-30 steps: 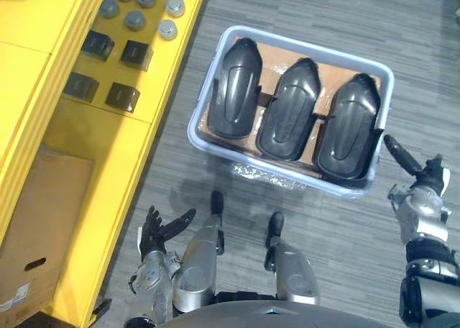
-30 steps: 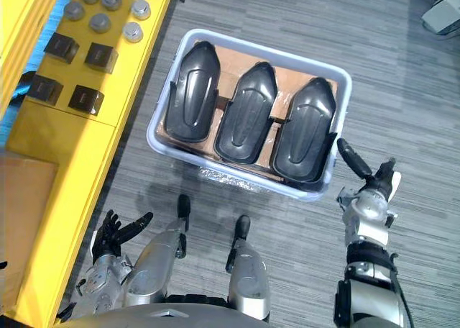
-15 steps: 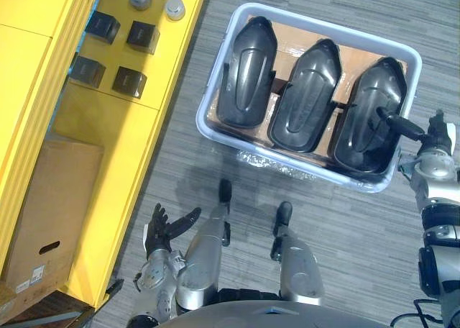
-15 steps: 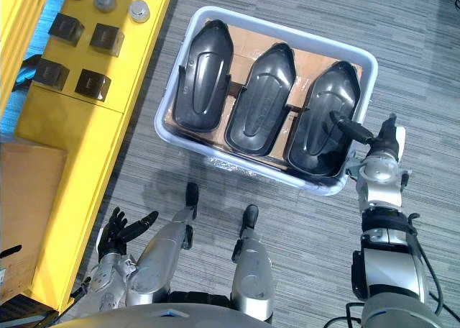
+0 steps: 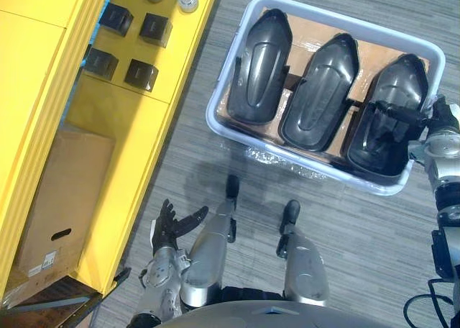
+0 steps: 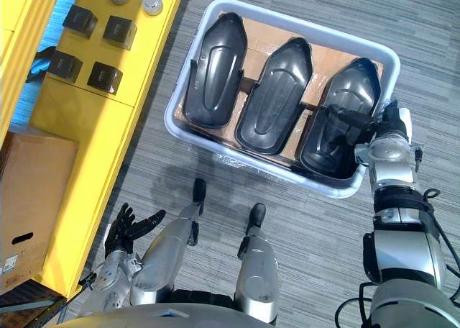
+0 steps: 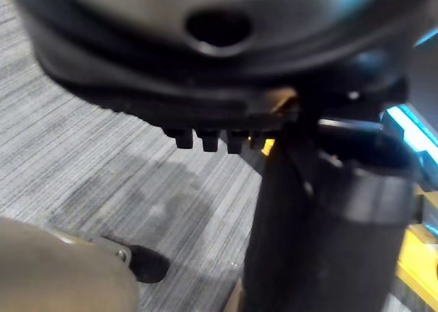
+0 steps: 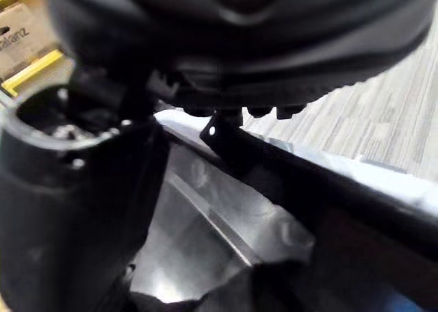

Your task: Walk over and take three plastic housings, then place them on the shelf

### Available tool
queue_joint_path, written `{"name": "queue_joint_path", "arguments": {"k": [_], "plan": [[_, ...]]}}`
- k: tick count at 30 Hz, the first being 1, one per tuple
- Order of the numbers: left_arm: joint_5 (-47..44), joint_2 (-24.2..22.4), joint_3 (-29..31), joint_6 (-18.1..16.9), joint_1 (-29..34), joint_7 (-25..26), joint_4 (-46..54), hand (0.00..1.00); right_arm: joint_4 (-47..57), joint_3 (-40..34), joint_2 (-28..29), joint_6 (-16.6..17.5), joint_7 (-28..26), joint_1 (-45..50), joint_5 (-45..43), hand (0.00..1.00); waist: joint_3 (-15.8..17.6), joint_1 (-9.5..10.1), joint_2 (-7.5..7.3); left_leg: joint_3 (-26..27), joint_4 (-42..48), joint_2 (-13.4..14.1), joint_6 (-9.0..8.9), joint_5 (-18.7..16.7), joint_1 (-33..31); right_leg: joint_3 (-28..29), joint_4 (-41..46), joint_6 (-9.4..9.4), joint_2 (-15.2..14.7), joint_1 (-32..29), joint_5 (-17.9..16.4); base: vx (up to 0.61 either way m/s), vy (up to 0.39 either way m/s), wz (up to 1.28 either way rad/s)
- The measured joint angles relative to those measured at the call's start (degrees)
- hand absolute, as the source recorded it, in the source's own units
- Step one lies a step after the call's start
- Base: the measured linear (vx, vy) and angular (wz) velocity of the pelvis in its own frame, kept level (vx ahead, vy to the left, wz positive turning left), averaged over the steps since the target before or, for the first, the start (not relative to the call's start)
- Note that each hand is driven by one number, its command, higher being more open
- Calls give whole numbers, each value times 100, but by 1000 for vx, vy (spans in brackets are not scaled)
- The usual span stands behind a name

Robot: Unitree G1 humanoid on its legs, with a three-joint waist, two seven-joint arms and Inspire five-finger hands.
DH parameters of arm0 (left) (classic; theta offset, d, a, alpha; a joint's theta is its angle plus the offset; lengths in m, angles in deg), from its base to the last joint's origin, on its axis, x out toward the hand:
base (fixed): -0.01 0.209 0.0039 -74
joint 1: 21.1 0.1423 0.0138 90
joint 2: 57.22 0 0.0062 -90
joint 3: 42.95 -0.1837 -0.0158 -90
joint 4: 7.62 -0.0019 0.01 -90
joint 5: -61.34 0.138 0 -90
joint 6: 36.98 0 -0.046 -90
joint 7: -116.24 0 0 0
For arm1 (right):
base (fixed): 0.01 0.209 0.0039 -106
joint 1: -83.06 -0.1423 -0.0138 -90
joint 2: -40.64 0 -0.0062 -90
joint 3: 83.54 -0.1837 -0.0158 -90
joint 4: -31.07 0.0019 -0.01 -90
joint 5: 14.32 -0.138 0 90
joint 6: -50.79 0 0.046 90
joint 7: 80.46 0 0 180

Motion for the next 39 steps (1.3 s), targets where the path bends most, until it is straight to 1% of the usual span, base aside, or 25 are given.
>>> {"name": "queue_joint_path", "arguments": {"k": [4, 7, 13, 15, 18, 21, 23, 26, 29, 35, 36, 39], "plan": [[0, 0, -3, 1, 0, 3, 0, 100, -20, 37, -12, -143, -83, -6, 30, 0, 0, -4, 0, -11, 13, -5, 0, 0, 0, -13, 52, -4, -12, -11, -31, 0, 0, 0], [0, 1, -4, 5, 0, 19, 1, 100, -17, 108, -12, -164, -85, -4, 264, 0, 0, -14, 1, -11, 13, -5, 0, 0, 0, -14, 56, -5, -13, -12, -32, 0, 0, 0], [0, 3, -7, 10, 1, 32, 12, 100, 167, 114, -19, -239, -240, 35, 1133, 0, 1, -35, 0, -6, 10, -3, 0, 0, 0, -8, 55, -5, -14, -17, -32, 0, 0, 0], [0, 7, -12, 13, 1, 40, 17, 100, 236, 114, -95, -296, -170, 61, 1554, 0, 2, -46, -1, 3, 5, -1, 0, 0, 0, 0, 55, -5, -14, -24, -32, 0, 0, 0], [-1, 10, -16, 13, 1, 48, 22, 100, 327, 125, -260, -307, -143, 142, 1787, 0, 2, -40, -2, 18, -9, 3, 0, 1, 1, 11, 56, -5, -12, -36, -32, 2, -4, -1], [-1, 19, -35, 13, 1, 66, 30, 100, 402, 153, -265, -348, -66, 177, 1803, 0, 2, -41, -2, 30, -17, 7, 1, 3, 1, 17, 56, -5, -12, -47, -32, 0, 0, 0], [0, 35, -70, 13, 2, 65, 71, 100, 403, 339, -255, -408, -65, 238, 1941, 0, 2, -37, -2, 30, -26, 8, 2, 6, 1, 15, 56, -5, -11, -49, -32, 0, 0, 0], [-1, 37, -70, 20, 7, 64, 92, 100, 466, 346, -243, -382, -34, 256, 2013, 0, 2, -35, -3, 30, -44, 3, 10, 23, 6, 11, 59, -4, -16, -49, -32, 0, 0, 0], [-1, 37, -74, 28, 10, 61, 129, 100, 632, 346, -243, -312, 158, 241, 2042, 0, 2, -24, -3, 19, -143, 4, 9, 94, 36, -6, 69, -4, -17, -63, -32, -1, -4, 1], [-2, 48, -64, 42, 37, 59, 115, 100, 889, 472, -240, -220, 265, 325, 2468, 0, 3, -18, -7, -13, -256, 2, 8, 167, 63, -46, 75, -3, -17, -69, -31, -1, -10, 2], [-1, 51, -62, 41, 37, 56, 115, 100, 921, 506, -240, -145, 340, 345, 2478, 0, 2, -18, -8, -22, -256, 3, 7, 170, 63, -57, 76, -3, -17, -64, -31, 8, -24, 4], [-1, 55, -52, 31, 37, 55, 115, 100, 992, 624, -239, -93, 516, 378, 2521, 0, 3, -18, -16, -57, -266, 6, 5, 185, 63, -97, 75, -3, -11, -48, -31, 10, -28, 5]]}}
